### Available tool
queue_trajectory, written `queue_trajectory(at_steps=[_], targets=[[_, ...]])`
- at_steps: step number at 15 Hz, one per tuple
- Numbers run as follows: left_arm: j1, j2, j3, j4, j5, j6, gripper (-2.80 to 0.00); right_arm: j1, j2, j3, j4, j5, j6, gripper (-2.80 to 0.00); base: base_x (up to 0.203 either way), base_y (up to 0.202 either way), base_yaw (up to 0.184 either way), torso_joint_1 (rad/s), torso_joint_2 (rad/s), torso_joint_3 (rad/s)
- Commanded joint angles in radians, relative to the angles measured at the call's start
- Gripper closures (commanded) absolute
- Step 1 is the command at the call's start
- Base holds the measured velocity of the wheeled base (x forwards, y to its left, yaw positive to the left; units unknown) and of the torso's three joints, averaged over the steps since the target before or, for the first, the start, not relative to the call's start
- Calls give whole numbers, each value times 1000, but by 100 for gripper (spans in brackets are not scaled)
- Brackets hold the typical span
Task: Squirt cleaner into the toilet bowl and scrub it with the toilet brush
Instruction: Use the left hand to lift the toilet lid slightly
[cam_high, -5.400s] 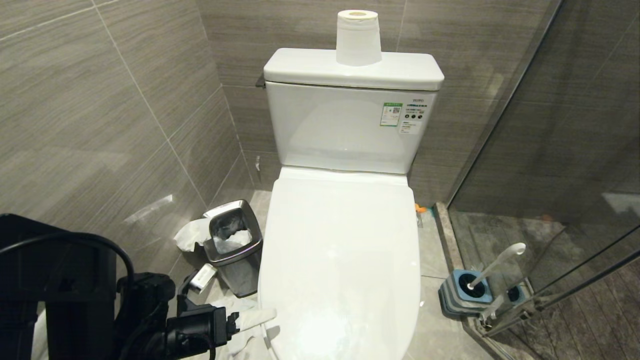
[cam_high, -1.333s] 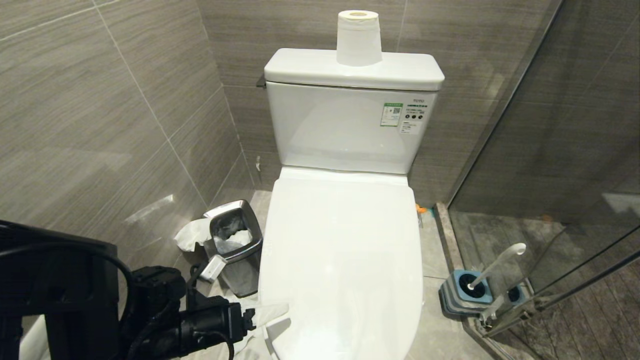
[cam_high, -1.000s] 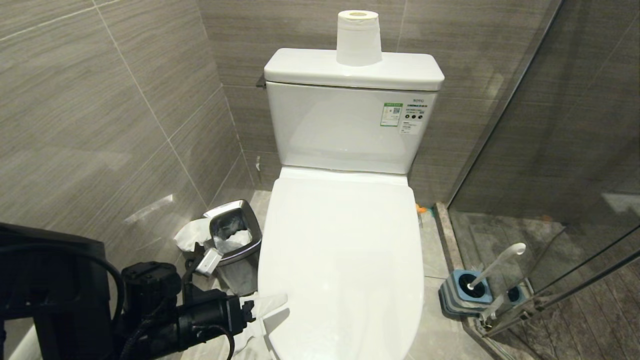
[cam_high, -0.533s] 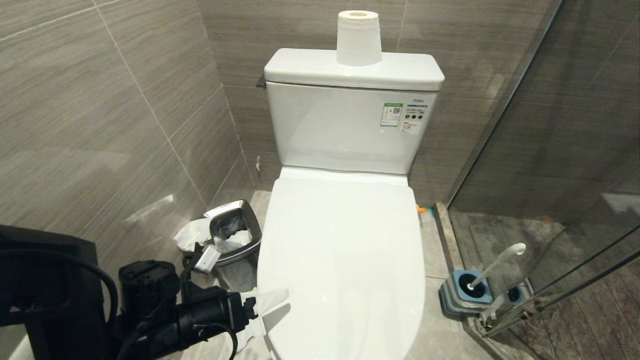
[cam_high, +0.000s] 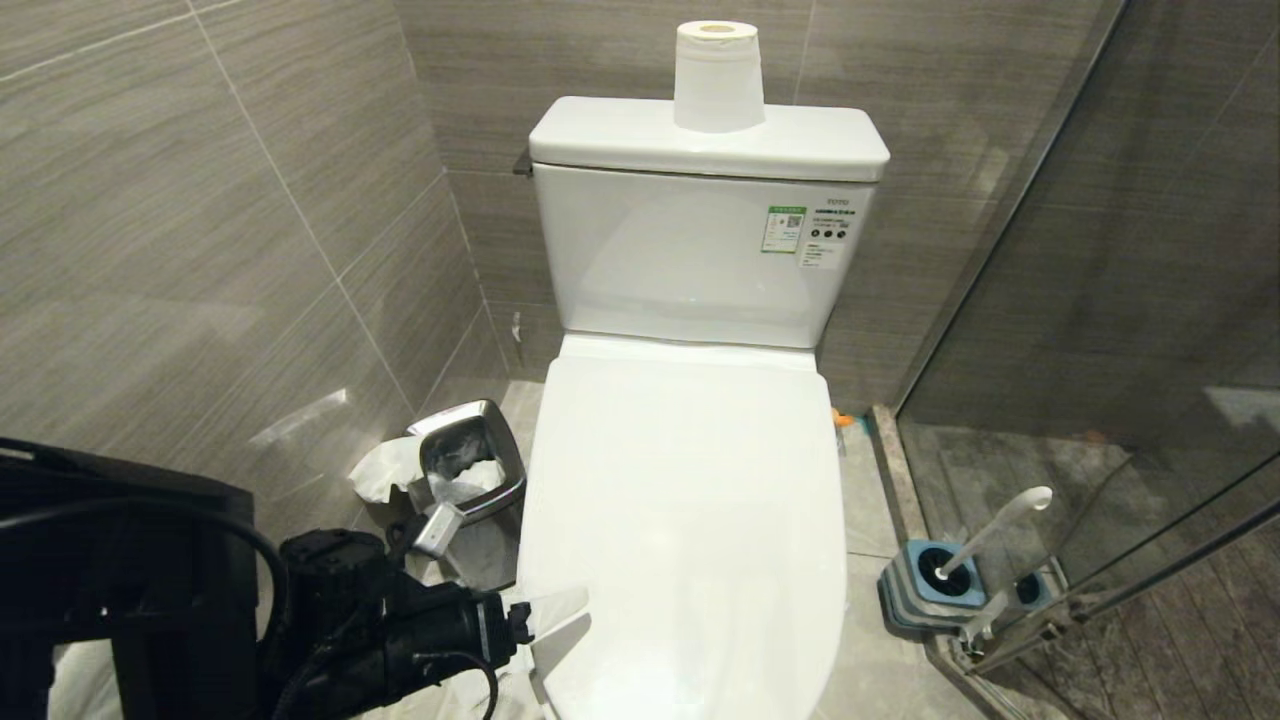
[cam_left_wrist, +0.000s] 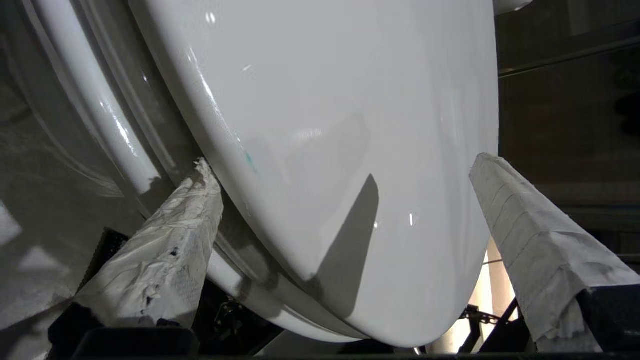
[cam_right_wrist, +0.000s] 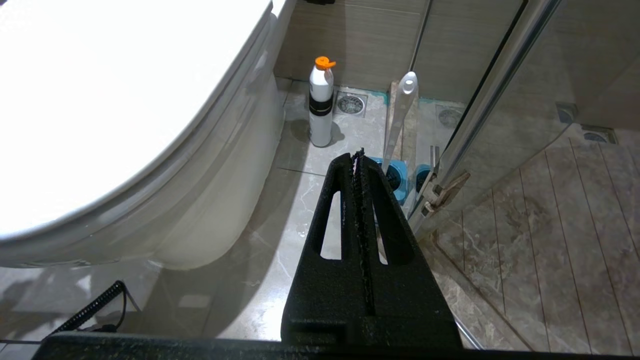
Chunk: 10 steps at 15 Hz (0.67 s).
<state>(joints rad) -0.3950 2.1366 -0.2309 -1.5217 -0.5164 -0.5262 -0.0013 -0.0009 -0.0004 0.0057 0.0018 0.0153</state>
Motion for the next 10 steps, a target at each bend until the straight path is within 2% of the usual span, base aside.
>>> queue_trajectory(at_steps=[1,10], targets=[[15,34,-12,-8,32,-6,-280,1,1,0,0,0,0,0,0,0,0,0,0,0],[41,32,-22,-8,88,-2,-280,0,1,0,0,0,0,0,0,0,0,0,0,0]])
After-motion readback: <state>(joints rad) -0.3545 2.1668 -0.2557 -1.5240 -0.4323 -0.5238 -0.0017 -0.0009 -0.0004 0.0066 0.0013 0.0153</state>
